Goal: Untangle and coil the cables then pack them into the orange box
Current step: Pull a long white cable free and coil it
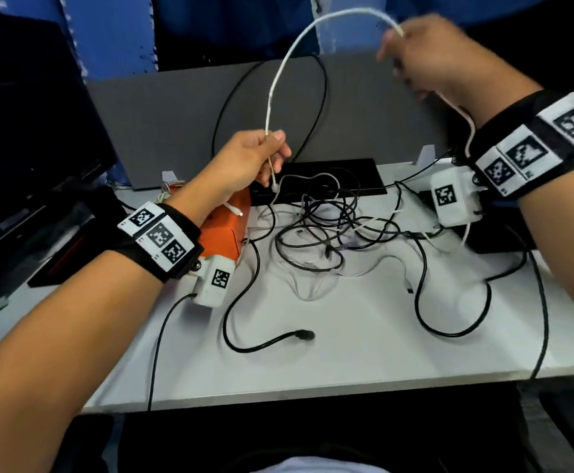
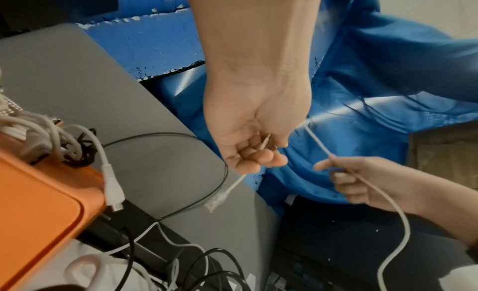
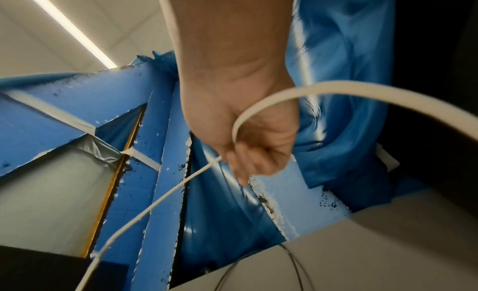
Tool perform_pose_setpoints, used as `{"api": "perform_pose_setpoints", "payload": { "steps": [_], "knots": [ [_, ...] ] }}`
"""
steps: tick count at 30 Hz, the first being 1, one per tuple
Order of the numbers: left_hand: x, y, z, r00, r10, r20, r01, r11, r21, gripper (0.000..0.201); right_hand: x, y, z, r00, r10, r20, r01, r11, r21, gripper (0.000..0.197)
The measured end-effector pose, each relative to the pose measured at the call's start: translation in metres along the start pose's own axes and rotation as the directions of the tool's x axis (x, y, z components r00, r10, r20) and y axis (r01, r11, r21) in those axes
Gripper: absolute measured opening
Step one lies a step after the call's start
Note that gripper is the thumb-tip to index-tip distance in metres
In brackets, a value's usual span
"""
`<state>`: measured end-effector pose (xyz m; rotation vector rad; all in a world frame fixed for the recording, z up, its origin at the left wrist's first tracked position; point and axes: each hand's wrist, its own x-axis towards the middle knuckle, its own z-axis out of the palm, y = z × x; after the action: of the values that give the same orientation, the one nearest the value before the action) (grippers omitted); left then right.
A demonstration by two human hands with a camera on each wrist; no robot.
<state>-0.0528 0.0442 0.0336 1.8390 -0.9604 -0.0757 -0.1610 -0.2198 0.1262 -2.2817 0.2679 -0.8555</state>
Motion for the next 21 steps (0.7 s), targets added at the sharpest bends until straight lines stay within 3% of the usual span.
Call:
{"api": "perform_pose_setpoints", "payload": {
  "steps": [2, 3, 5, 6, 8, 10, 12, 16, 21],
  "knots": [
    [-0.007, 0.006, 0.002, 1.0, 0.001, 0.006, -0.001, 1.0, -0.031, 0.027, -0.007, 0.006, 0.002, 0.995, 0.033, 0.092, -0.007, 0.964, -0.267, 0.035],
    [-0.012, 0.01, 0.002, 1.0, 0.0, 0.01, 0.001, 0.999, -0.045, 0.026, -0.012, 0.007, 0.003, 0.997, 0.033, 0.066, -0.002, 0.906, -0.423, 0.047],
    [-0.023, 0.017, 0.003, 1.0, 0.007, 0.027, -0.005, 0.999, -0.041, 0.026, -0.032, -0.002, 0.009, 0.99, -0.131, -0.055, 0.072, 0.797, -0.599, 0.074],
    [-0.03, 0.021, 0.002, 0.999, 0.016, 0.045, -0.015, 1.0, -0.02, 0.028, -0.045, -0.01, 0.014, 0.96, -0.269, -0.081, 0.16, 0.761, -0.629, 0.08],
    [-0.043, 0.031, 0.003, 0.993, 0.045, 0.105, -0.05, 0.998, 0.042, 0.032, -0.072, -0.026, 0.029, 0.868, -0.496, 0.018, 0.385, 0.648, -0.657, 0.077],
    [-0.056, 0.042, 0.003, 0.981, 0.065, 0.181, -0.08, 0.994, 0.08, 0.035, -0.093, -0.034, 0.046, 0.774, -0.603, 0.192, 0.561, 0.515, -0.648, 0.068],
    [-0.07, 0.052, 0.002, 0.968, 0.071, 0.242, -0.093, 0.992, 0.081, 0.038, -0.107, -0.034, 0.057, 0.731, -0.621, 0.282, 0.633, 0.463, -0.62, 0.06],
    [-0.093, 0.059, -0.002, 0.957, 0.072, 0.28, -0.092, 0.994, 0.059, 0.044, -0.123, -0.03, 0.071, 0.726, -0.647, 0.23, 0.64, 0.515, -0.571, 0.042],
    [-0.097, 0.061, 0.003, 0.986, 0.086, 0.141, -0.066, 0.987, -0.144, 0.037, -0.13, -0.018, 0.074, 0.822, -0.548, 0.155, 0.569, 0.79, -0.229, 0.018]
  ]
}}
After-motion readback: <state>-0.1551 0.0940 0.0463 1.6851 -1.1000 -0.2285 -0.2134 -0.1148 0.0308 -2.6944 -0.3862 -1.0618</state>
